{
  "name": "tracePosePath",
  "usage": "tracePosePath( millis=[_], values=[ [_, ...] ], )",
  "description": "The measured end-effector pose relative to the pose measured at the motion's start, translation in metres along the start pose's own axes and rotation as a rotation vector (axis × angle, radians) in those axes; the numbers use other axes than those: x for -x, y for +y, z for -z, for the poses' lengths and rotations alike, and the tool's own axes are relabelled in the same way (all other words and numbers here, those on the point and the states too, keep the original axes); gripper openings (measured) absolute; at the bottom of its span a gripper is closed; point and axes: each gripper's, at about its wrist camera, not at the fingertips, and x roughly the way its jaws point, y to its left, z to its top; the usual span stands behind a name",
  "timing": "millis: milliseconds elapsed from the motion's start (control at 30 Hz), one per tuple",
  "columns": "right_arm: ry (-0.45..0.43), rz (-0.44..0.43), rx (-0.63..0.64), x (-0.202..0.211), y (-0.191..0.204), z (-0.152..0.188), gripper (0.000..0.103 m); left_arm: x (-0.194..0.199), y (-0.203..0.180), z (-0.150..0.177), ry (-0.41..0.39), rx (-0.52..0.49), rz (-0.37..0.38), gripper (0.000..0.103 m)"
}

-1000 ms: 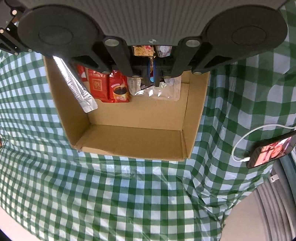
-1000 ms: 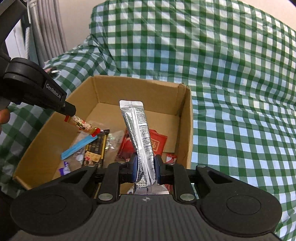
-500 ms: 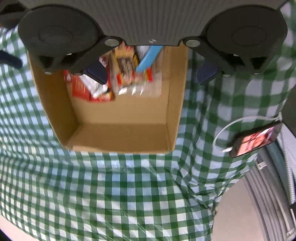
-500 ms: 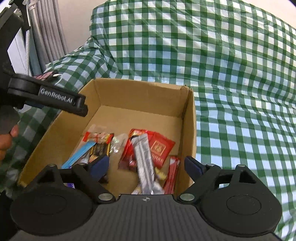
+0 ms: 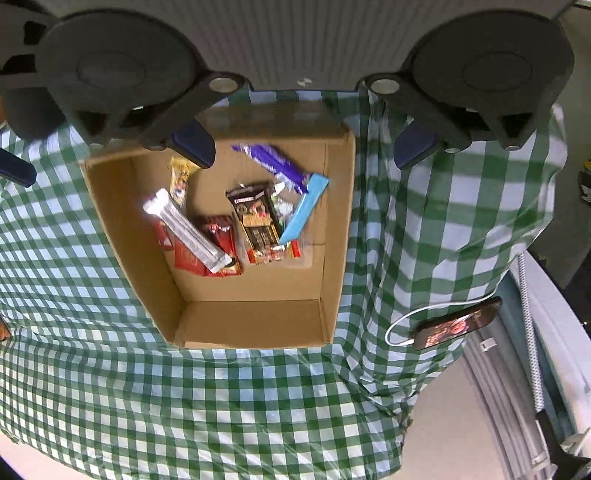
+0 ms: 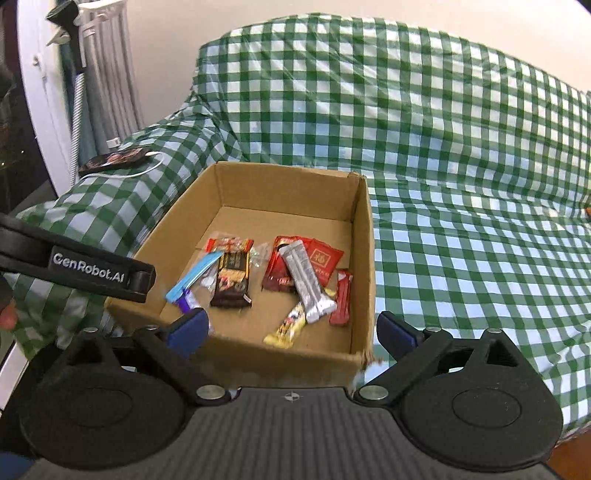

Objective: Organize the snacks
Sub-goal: 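Raise both tools away from the box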

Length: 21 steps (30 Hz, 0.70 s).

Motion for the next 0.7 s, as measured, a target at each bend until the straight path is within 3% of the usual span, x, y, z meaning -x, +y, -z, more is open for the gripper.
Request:
tracePosePath(
  millis=[233,500,700],
  values=[
    [-0.062,0.019,-0.003,0.031,-0.002,0.017,0.1,0.027,-0.004,0.027,-0.017,0.053,0.008,0.103],
    [-0.079,0.027,0.001,0.047,-0.005,0.029,0.101,0.039,-0.012,0.035,-0.059,0.011,-0.098,0.103],
    [-0.08,0.03,0.004,0.053,-0.005,0.033,0.101,0.039,-0.009,0.036,-0.051,0.024,-0.059,0.103]
  ],
)
